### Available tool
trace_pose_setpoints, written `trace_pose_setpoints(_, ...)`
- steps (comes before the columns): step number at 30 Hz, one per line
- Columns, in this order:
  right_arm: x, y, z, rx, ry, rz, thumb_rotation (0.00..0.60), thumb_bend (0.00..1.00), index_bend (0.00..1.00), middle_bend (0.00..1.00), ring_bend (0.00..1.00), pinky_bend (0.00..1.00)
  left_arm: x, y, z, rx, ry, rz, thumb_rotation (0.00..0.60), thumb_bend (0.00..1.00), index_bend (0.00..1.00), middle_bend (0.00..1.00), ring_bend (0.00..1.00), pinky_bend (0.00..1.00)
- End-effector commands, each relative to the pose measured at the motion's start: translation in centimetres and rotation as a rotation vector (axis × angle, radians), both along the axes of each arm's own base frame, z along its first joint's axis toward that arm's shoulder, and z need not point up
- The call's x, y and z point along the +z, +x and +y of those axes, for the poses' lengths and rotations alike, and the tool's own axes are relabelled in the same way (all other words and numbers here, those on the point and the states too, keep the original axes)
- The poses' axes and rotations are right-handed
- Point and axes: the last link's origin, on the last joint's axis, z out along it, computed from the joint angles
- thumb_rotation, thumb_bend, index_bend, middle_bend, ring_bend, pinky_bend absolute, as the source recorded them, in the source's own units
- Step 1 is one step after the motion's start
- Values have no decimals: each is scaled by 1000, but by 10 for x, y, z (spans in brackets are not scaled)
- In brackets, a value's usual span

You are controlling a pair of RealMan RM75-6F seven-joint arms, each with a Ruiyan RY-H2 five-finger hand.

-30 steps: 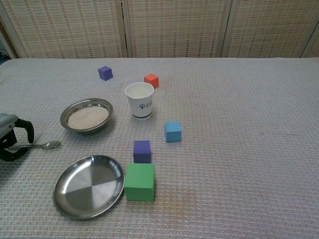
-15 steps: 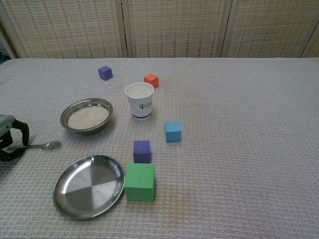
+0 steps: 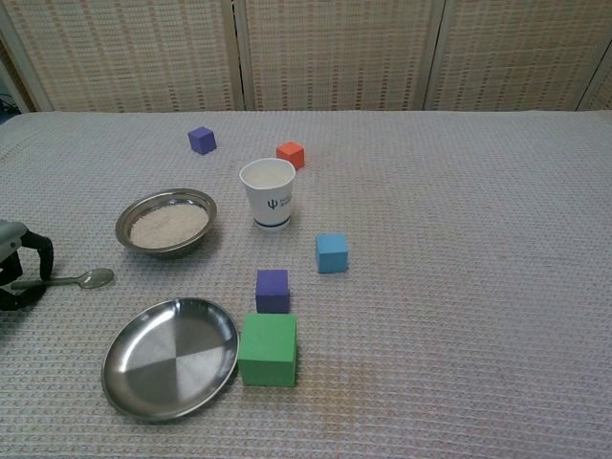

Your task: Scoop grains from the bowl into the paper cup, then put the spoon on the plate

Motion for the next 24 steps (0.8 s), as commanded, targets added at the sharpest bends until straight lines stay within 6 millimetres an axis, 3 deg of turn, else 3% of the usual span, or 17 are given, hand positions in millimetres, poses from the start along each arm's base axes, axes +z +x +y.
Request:
trace_pose_setpoints(1,0,0,0,0,0,-1,600,77,0,0,0,0,0,-1,0,-5,5,3,600,392,559,1000,1000,1000)
trace_pose_setpoints(7,0,0,1,1,2,-4,600,77,0,0,0,0,8,-2,0,-16,12,7,600,390,589,1000,1000,1000)
trace_pose_setpoints(12,-1,0,0,1,11,-5,600,77,0,0,0,0,26,5,-2,-57,33,25,600,390,593,1000,1000,1000)
trace_pose_setpoints(18,-1,2,2,6,16,-7,600,77,0,0,0,0,46,24,3,-123,45,101,600,392,610,1000,1000,1000)
trace_pose_setpoints(24,1,3,5,15,12,-10,600,77,0,0,0,0,66,50,22,-161,84,119,600,389,624,1000,1000,1000)
